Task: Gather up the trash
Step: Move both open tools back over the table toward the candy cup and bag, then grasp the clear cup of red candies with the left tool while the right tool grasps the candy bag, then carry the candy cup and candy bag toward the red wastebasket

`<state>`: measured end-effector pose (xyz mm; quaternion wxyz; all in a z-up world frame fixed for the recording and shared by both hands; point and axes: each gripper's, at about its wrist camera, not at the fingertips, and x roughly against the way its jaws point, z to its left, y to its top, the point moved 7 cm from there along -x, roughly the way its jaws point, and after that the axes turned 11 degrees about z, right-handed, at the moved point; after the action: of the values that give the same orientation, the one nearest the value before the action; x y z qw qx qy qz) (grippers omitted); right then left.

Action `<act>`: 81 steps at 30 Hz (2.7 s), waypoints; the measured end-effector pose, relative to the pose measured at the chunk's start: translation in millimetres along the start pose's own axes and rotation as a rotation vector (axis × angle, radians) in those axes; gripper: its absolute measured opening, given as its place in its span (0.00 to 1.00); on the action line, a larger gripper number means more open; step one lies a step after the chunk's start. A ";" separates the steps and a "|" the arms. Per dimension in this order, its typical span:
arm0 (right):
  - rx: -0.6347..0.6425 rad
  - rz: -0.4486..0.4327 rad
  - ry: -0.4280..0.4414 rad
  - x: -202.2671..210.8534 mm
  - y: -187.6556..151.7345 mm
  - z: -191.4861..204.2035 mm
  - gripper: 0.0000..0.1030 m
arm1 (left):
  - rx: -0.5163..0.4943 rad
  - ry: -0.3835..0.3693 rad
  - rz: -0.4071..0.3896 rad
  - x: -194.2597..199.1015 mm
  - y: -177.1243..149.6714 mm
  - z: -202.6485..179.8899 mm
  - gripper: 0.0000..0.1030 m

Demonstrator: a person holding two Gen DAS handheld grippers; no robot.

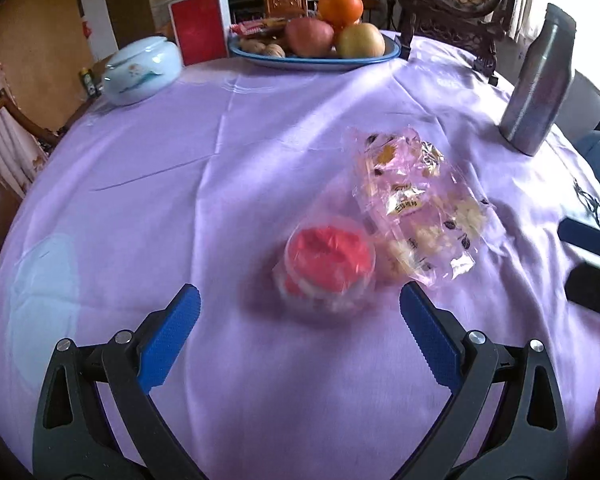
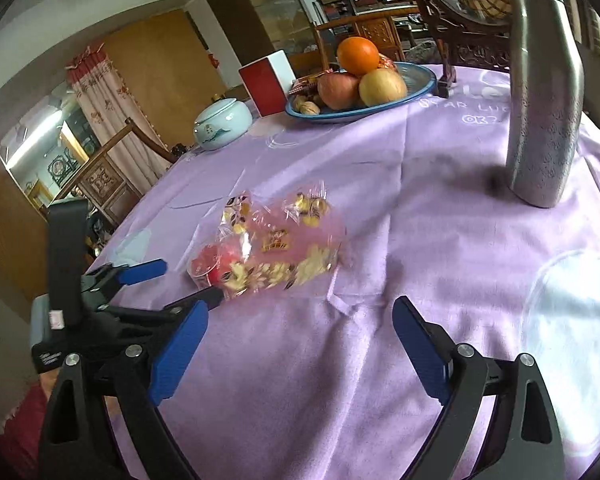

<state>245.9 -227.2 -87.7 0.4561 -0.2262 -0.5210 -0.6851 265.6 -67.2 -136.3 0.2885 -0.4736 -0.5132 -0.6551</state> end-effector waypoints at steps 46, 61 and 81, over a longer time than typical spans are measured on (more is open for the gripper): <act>0.311 0.048 -0.190 -78.4 38.5 81.5 0.69 | 0.354 -0.091 -0.198 44.1 9.3 104.2 0.53; 0.239 -0.070 -0.095 -30.0 58.3 55.4 0.08 | 0.319 -0.054 -0.202 44.9 11.2 99.0 0.53; 0.361 -0.061 -0.017 -19.4 27.1 105.6 0.08 | 0.414 -0.053 -0.249 67.9 -40.3 125.4 0.53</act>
<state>261.1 -123.6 -51.8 0.4637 -0.1305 -0.6461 -0.5920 245.3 71.1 -87.1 0.2831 -0.3543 -0.6983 -0.5537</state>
